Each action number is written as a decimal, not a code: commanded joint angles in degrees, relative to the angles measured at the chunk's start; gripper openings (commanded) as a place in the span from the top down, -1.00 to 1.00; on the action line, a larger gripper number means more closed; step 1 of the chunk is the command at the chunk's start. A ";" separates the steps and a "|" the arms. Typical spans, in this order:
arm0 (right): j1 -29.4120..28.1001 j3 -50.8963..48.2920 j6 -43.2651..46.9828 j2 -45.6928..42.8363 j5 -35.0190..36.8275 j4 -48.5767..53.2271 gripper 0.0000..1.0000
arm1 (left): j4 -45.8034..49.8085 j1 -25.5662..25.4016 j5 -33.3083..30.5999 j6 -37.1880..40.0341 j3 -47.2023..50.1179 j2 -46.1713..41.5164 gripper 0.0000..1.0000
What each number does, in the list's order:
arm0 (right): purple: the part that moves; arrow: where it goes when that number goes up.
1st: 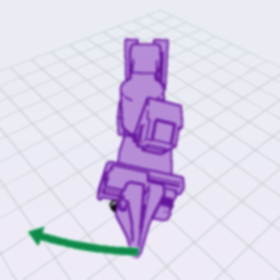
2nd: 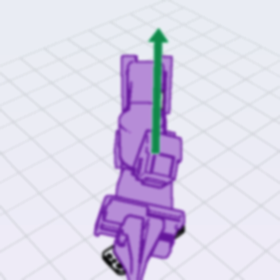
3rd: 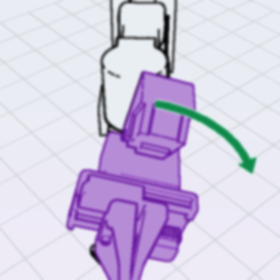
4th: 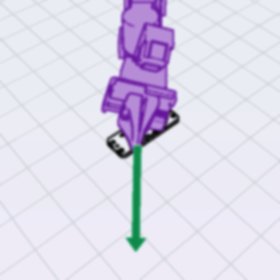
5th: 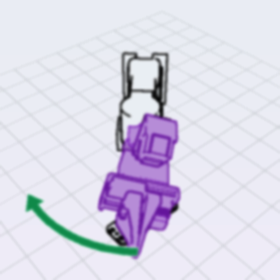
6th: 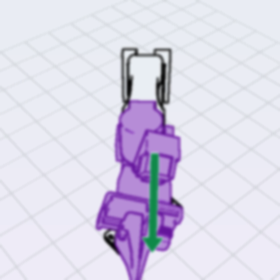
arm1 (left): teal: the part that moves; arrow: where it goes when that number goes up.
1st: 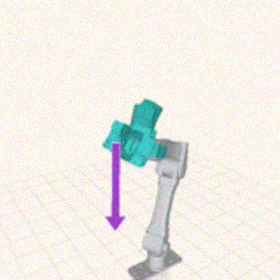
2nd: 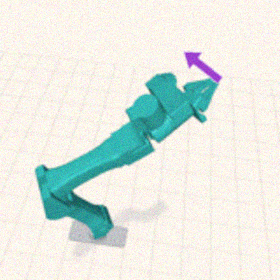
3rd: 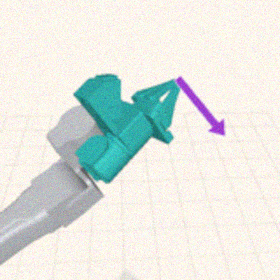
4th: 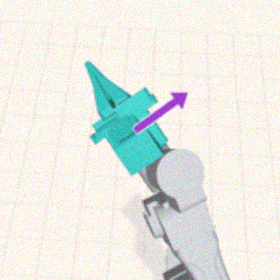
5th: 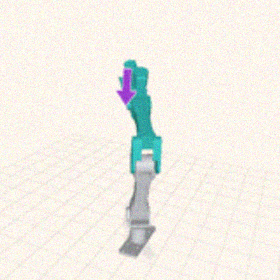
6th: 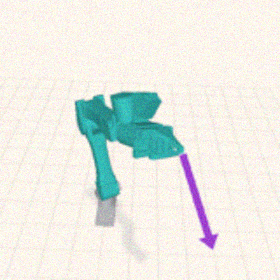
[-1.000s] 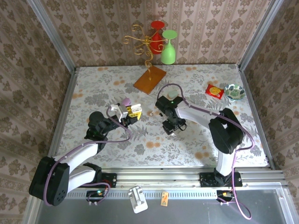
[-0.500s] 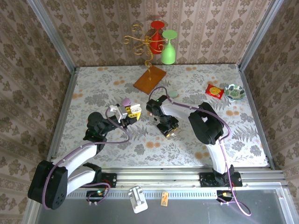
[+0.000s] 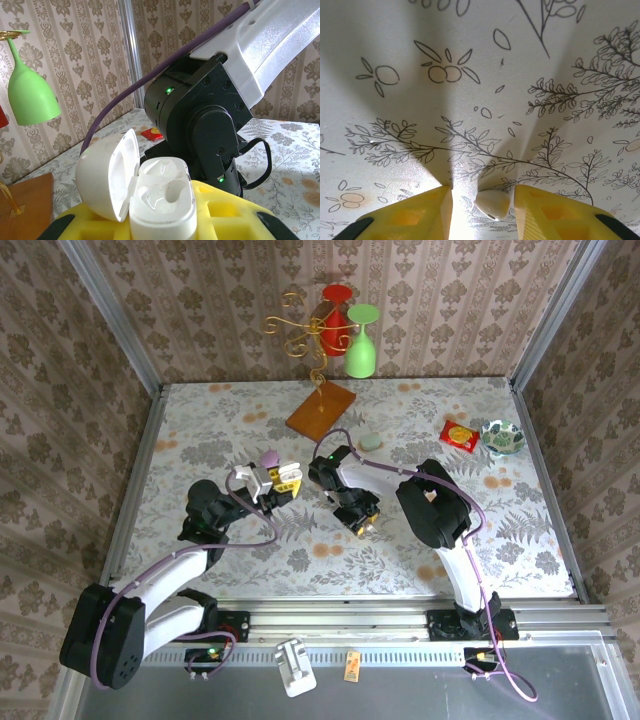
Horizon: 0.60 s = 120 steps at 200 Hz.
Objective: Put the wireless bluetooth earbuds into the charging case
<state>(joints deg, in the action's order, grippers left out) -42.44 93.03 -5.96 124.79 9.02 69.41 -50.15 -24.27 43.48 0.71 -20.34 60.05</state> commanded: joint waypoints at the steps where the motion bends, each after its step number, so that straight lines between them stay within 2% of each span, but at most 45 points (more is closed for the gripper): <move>1: 0.31 -0.80 1.03 1.70 2.06 3.72 0.23 | -0.56 0.28 0.80 1.05 -0.47 -0.10 1.00; 54: 0.73 -1.64 1.10 -0.40 2.21 3.85 0.25 | -0.64 0.28 0.94 0.87 -0.49 0.07 1.00; 120: 1.74 -2.57 1.46 -0.47 3.68 3.72 0.38 | -0.83 0.22 1.00 0.78 -0.40 -0.10 1.00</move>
<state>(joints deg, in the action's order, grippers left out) -42.15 92.51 -5.52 124.77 8.84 69.45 -50.06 -24.27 43.51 0.71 -20.34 60.05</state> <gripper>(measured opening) 0.310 0.224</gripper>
